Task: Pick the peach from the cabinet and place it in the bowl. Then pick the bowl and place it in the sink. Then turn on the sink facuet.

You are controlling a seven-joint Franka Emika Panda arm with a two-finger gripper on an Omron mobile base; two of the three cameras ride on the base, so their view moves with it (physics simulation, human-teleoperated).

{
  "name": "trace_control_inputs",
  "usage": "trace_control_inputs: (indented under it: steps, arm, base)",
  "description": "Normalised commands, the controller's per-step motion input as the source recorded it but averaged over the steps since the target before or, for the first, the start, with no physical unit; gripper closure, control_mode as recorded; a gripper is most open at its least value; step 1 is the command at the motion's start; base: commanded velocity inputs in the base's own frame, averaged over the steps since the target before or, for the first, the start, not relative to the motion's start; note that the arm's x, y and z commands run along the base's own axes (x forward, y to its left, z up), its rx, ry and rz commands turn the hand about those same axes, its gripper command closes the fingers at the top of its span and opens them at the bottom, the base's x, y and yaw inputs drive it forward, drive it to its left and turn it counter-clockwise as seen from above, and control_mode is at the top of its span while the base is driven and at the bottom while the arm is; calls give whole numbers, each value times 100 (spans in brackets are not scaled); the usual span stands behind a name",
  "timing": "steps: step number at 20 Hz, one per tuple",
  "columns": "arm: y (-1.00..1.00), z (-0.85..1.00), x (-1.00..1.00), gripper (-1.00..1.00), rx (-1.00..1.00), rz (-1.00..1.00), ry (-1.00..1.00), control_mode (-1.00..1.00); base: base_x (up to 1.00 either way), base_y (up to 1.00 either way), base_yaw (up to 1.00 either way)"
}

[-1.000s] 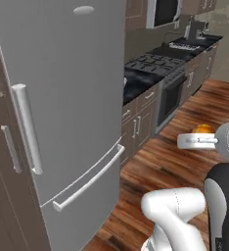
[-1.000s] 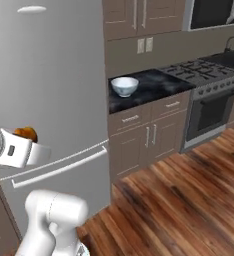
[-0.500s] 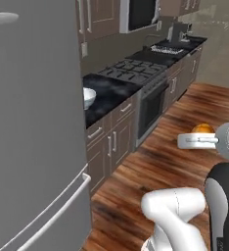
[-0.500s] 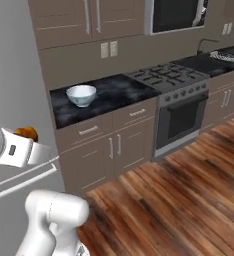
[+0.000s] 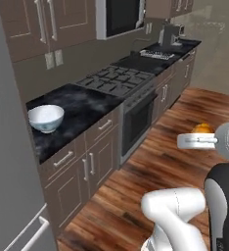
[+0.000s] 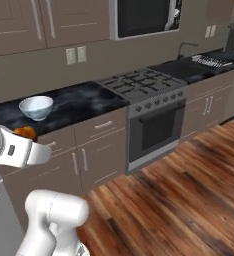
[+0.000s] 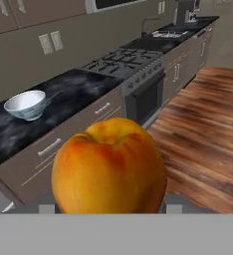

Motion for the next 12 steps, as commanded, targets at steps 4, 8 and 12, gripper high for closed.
trace_control_inputs:
  steps: [4, 8, 12]
  arm:
    - [0, 0, 0, 100, 0, 0, 0, 100]
    - [0, 0, 0, 100, 0, 0, 0, 100]
    - [0, 0, 0, 100, 0, 0, 0, 100]
  base:
    - [99, -60, 22]
    - [92, -49, 36]
    - [59, -31, 48]
